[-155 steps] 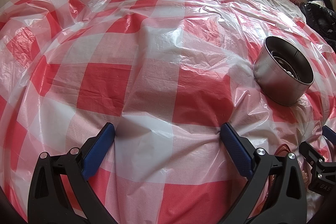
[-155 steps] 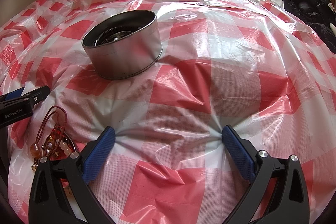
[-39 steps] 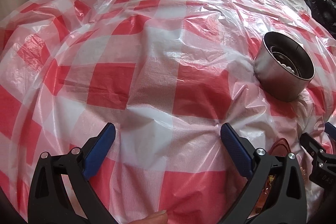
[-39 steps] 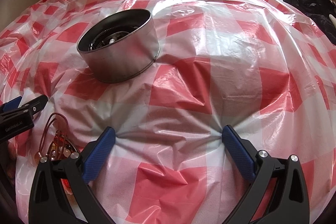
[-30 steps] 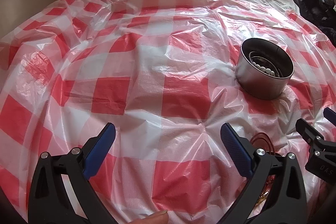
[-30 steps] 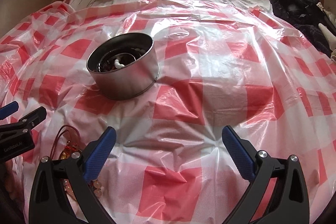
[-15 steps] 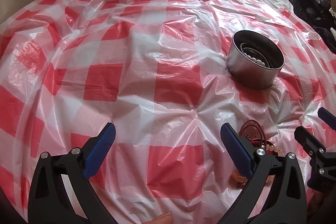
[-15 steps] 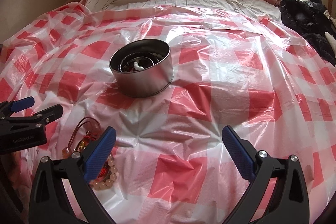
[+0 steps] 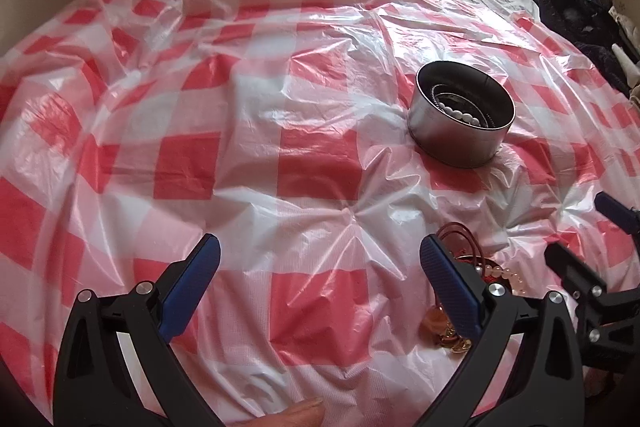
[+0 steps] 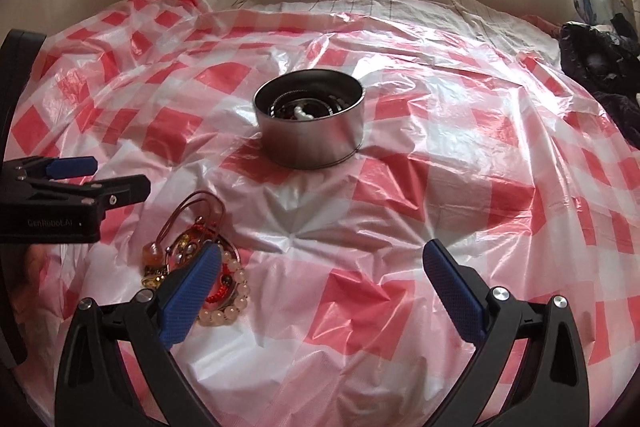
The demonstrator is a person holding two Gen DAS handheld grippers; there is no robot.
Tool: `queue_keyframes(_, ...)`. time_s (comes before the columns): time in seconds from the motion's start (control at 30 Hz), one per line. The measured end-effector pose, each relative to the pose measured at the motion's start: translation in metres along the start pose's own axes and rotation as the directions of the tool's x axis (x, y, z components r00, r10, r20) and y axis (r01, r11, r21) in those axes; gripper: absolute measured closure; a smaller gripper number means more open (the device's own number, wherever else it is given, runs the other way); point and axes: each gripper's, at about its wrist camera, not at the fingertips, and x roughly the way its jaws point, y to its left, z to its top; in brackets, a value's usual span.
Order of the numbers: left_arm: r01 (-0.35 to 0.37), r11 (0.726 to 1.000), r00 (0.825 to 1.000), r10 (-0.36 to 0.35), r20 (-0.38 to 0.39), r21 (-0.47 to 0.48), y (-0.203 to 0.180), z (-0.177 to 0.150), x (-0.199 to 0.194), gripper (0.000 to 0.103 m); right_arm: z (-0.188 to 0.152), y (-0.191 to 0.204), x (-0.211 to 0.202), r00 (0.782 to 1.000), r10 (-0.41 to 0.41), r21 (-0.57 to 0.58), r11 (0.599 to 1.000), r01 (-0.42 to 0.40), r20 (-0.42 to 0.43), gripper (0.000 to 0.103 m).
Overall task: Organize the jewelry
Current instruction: 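Move both open tools toward the beaded jewelry pile beside the tin, then grasp the pearl-beaded strand with the left tool while the right grasps the brown cord necklace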
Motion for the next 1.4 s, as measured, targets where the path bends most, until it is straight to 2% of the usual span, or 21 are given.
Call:
queue_keyframes(0.1, 0.022, 1.0, 1.0, -0.022, 0.001, 0.017, -0.005, 0.001, -0.002, 0.007, 0.002, -0.006, -0.001, 1.0, -0.023, 0.016, 1.0, 0.023, 0.004, 0.006)
queue_keyframes(0.3, 0.067, 0.997, 0.998, -0.067, 0.002, 0.042, -0.012, 0.0, -0.004, 0.007, 0.002, 0.0, 0.003, 1.0, 0.005, 0.001, 1.0, -0.005, -0.012, 0.006)
queue_keyframes(0.4, 0.125, 0.989, 0.992, -0.126, -0.001, 0.084, -0.021, -0.003, -0.008, 0.007, 0.0, -0.003, 0.004, 0.998, -0.053, -0.006, 0.999, 0.053, -0.024, 0.006)
queue_keyframes(0.43, 0.112, 0.988, 0.994, -0.113, 0.006, 0.108, -0.024, -0.004, -0.011, 0.007, 0.001, -0.008, 0.002, 0.999, -0.05, 0.007, 0.999, 0.05, -0.019, 0.006)
queue_keyframes(0.5, 0.062, 0.992, 0.997, -0.068, 0.044, 0.113, -0.017, -0.001, -0.018, 0.007, 0.0, -0.008, -0.001, 0.999, 0.034, 0.01, 0.999, -0.033, -0.017, 0.006)
queue_keyframes(0.53, 0.072, 0.993, 0.996, -0.076, 0.044, 0.093, -0.01, 0.002, -0.019, 0.007, -0.001, -0.002, 0.001, 0.997, 0.077, -0.008, 0.997, -0.077, -0.029, 0.006)
queue_keyframes(0.63, 0.194, 0.98, 0.981, -0.195, 0.019, 0.036, 0.003, 0.004, -0.018, 0.007, -0.007, 0.034, 0.004, 0.985, 0.155, -0.148, 0.975, -0.165, -0.078, 0.006)
queue_keyframes(0.7, 0.238, 0.969, 0.971, -0.238, -0.014, 0.065, -0.006, 0.002, -0.014, 0.007, -0.013, 0.053, 0.005, 0.98, 0.175, -0.221, 0.956, -0.191, -0.093, 0.006)
queue_keyframes(0.8, 0.318, 0.942, 0.948, -0.313, -0.06, 0.106, -0.024, -0.004, -0.006, 0.007, -0.019, 0.06, 0.014, 0.972, 0.186, -0.234, 0.948, -0.216, -0.143, 0.006)
queue_keyframes(0.87, 0.376, 0.922, 0.926, -0.369, -0.083, 0.093, -0.031, -0.007, 0.0, 0.016, -0.023, 0.054, 0.019, 0.963, 0.199, -0.204, 0.95, -0.235, -0.181, 0.006)
queue_keyframes(0.9, 0.381, 0.919, 0.923, -0.373, -0.09, 0.1, -0.034, -0.009, 0.003, 0.023, -0.023, 0.049, 0.017, 0.961, 0.205, -0.191, 0.952, -0.239, -0.184, 0.006)
queue_keyframes(0.93, 0.366, 0.923, 0.93, -0.356, -0.097, 0.119, -0.039, -0.011, 0.005, 0.027, -0.024, 0.044, 0.014, 0.962, 0.204, -0.181, 0.955, -0.237, -0.182, 0.006)
queue_keyframes(0.97, 0.344, 0.928, 0.938, -0.332, -0.101, 0.142, -0.043, -0.013, 0.007, 0.036, -0.026, 0.039, 0.01, 0.964, 0.199, -0.169, 0.959, -0.229, -0.178, 0.006)
queue_keyframes(1.0, 0.319, 0.934, 0.947, -0.306, -0.102, 0.159, -0.046, -0.014, 0.01, 0.049, -0.028, 0.033, 0.008, 0.965, 0.194, -0.154, 0.963, -0.222, -0.177, 0.006)
queue_keyframes(1.03, 0.292, 0.942, 0.955, -0.278, -0.099, 0.166, -0.047, -0.015, 0.012, 0.056, -0.03, 0.028, 0.006, 0.965, 0.194, -0.139, 0.966, -0.22, -0.176, 0.006)
queue_keyframes(1.07, 0.269, 0.949, 0.962, -0.257, -0.092, 0.166, -0.046, -0.015, 0.013, 0.074, -0.031, 0.025, 0.005, 0.965, 0.195, -0.127, 0.968, -0.219, -0.175, 0.006)
queue_keyframes(1.13, 0.238, 0.962, 0.97, -0.227, -0.088, 0.136, -0.036, -0.012, 0.017, 0.092, -0.029, 0.026, 0.006, 0.965, 0.199, -0.122, 0.967, -0.222, -0.173, 0.006)
queue_keyframes(1.23, 0.275, 0.953, 0.959, -0.263, -0.107, 0.124, -0.03, -0.011, 0.018, 0.099, -0.027, 0.029, 0.008, 0.965, 0.202, -0.128, 0.966, -0.224, -0.165, 0.006)
queue_keyframes(1.3, 0.283, 0.95, 0.958, -0.271, -0.099, 0.136, -0.03, -0.009, 0.015, 0.101, -0.023, 0.034, 0.01, 0.965, 0.217, -0.133, 0.962, -0.237, -0.149, 0.006)
queue_keyframes(1.4, 0.322, 0.939, 0.946, -0.314, -0.076, 0.123, -0.023, -0.006, 0.006, 0.101, -0.016, 0.046, 0.009, 0.962, 0.249, -0.172, 0.949, -0.265, -0.11, 0.006)
